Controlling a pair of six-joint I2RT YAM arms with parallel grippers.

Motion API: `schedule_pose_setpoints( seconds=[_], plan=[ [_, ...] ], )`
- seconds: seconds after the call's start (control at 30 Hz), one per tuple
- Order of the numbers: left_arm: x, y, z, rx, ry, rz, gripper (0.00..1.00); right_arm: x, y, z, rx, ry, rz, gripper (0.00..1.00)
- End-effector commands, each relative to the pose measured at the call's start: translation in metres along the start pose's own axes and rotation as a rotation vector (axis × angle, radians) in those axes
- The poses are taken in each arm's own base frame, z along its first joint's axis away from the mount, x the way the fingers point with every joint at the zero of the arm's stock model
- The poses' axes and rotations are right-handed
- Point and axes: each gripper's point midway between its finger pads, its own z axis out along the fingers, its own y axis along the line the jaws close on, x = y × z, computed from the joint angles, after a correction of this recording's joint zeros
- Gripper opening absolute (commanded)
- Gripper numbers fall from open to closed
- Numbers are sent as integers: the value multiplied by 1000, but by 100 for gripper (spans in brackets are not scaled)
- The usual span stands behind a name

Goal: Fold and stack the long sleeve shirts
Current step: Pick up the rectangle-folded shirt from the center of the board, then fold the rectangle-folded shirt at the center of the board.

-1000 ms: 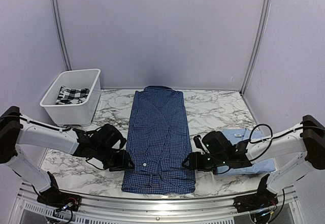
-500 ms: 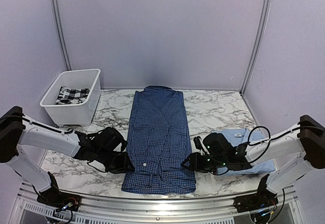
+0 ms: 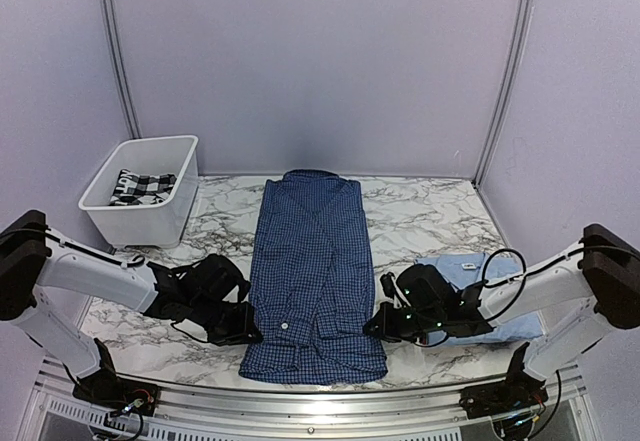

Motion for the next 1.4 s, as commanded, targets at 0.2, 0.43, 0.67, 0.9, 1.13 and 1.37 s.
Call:
schedule_pose_setpoints(
  seconds=[0.2,0.43,0.67,0.9,1.13,1.37],
  plan=[
    [-11,-42,-29,124,-50,12,0,-29,41,-27,-43,-61,-46,0],
    [-48,-76,-60,202,-143,13,0,-63,61,-37,-61,-107,-74,0],
    [-107,-83,-73,229,-209,-16,0,-125,59,-33,-69,-160,-77,0],
    [-176,-64,-50,186,-224,-56,0,-190,46,-2,-64,-174,-85,0],
    [-222,-36,-27,140,-246,-103,0,-232,21,33,-72,-185,-68,0],
    [-238,-21,-8,138,-228,-109,0,-243,6,49,-64,-195,-50,0]
  ],
)
